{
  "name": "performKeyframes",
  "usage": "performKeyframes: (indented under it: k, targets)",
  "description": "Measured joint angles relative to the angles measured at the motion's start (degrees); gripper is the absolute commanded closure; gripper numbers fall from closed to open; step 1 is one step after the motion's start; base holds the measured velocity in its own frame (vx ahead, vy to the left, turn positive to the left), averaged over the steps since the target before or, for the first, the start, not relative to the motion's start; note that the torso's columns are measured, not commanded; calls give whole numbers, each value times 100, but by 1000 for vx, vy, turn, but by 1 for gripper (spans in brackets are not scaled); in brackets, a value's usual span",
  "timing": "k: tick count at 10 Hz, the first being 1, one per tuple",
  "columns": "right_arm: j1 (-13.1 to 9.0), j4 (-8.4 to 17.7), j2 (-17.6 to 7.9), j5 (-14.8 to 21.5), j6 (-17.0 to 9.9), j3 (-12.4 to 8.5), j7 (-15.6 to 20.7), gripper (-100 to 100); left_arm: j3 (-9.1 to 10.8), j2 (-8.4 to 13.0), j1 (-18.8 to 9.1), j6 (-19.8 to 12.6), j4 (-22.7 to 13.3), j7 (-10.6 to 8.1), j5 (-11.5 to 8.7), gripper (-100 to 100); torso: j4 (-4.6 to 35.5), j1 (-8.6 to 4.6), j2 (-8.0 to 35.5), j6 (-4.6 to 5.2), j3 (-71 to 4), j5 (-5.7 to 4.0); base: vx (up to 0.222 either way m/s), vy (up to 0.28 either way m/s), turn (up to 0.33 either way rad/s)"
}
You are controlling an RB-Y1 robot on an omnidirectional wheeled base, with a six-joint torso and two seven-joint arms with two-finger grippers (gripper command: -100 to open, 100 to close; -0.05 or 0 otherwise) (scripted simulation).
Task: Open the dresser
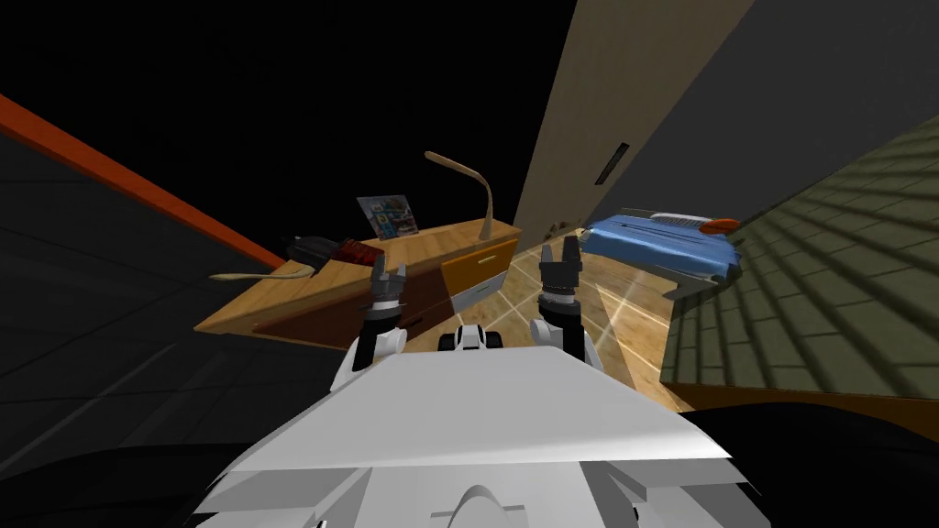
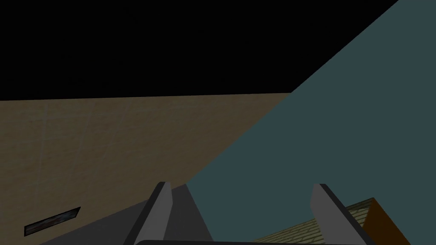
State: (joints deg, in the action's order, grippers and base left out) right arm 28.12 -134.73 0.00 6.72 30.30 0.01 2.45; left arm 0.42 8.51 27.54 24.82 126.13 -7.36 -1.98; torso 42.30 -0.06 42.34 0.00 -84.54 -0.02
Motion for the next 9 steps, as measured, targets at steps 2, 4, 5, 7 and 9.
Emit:
performKeyframes:
  k: [2, 4, 5, 7, 9]
  targets:
    - [0, 0, 0, 0, 0, 0, 0, 0, -105, 2, 37, 15, -228, -71, 92, -100, -3, 4, -13, 1, -8, 1, 170, -188, 168]
    - [0, 0, -1, 0, 0, 0, 0, 0, -188, 9, 94, 11, -401, -149, 168, -100, -2, 18, -8, 0, -5, 5, 155, -166, 180]
    - [0, 0, -1, 0, 0, 0, 0, 0, -228, 2, 80, 15, -534, -177, 208, -100, 0, 13, -2, 0, -1, 4, 127, -175, 149]
    - [-1, 0, -1, 0, 0, 0, 0, 0, -286, 4, 100, 8, -733, -252, 269, -100, 2, 12, 7, 0, 5, 3, 105, -148, 151]
    - [-1, 0, -1, 0, 0, 0, 0, 0, -344, 4, 116, -5, -908, -322, 329, -100, -1, 10, -6, 0, -3, 3, 110, -152, 159]
